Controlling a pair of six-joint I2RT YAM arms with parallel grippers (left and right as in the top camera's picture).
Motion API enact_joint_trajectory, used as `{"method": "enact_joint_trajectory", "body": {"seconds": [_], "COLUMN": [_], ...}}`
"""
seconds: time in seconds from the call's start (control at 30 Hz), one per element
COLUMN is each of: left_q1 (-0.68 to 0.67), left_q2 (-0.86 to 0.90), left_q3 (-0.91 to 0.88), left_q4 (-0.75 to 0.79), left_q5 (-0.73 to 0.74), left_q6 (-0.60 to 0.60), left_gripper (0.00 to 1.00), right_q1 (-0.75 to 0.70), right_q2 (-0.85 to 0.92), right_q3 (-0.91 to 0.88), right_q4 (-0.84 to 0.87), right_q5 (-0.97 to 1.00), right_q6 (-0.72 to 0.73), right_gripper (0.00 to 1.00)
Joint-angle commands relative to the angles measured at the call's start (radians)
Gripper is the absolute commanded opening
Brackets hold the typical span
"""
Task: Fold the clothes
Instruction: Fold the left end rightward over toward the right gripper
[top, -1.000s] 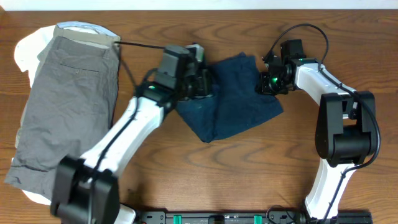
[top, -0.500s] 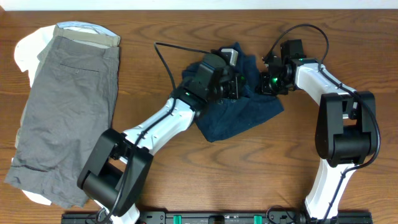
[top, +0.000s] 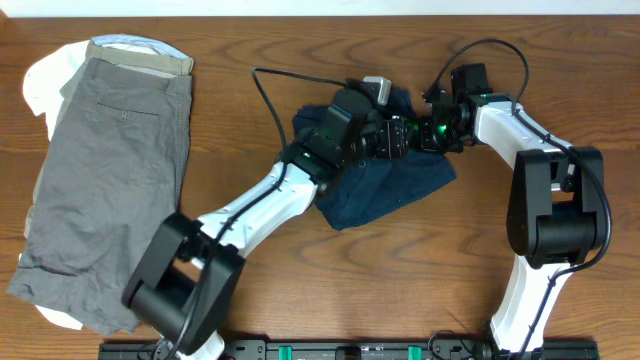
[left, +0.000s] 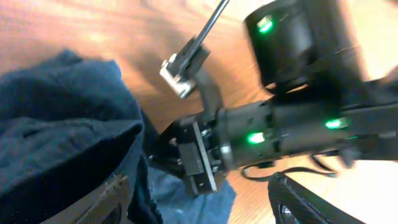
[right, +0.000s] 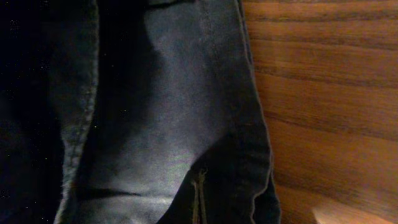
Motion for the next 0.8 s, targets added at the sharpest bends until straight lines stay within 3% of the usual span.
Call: {"method": "enact_joint_trajectory", "body": {"seconds": [0.0, 0.17, 0.33, 0.53, 0.77], "left_q1": [0.045, 0.115, 0.196, 0.217, 0.163], "left_q2": [-0.141, -0.308, -0.414, -0.362, -0.243], "left_q3": [0.021, 0.021, 0.021, 0.020, 0.021], "left_q4": [-0.006, -0.091, -0.301, -0.533, -0.507], "left_q5": [0.079, 0.099, 0.099, 0.101, 0.093], "left_q6": [-0.002, 0.002, 0.089, 0.193, 0.232], "left_gripper": [0.73, 0.74, 0.73, 0.72, 0.72], "right_q1": [0.005, 0.002, 0.002, 0.002, 0.002], "right_q2": [0.020, 0.020, 0.020, 0.020, 0.020], "right_q3": [-0.007, -0.007, -0.007, -0.007, -0.007], "right_q4": [0.000, 0.006, 0.005, 0.000, -0.005], "right_q5": [0.000, -0.011, -0.011, -0.012, -0.026], "right_q6": [0.009, 0.009, 0.008, 0.008, 0.008], "right_gripper": [0.01, 0.01, 0.01, 0.01, 0.05]}}
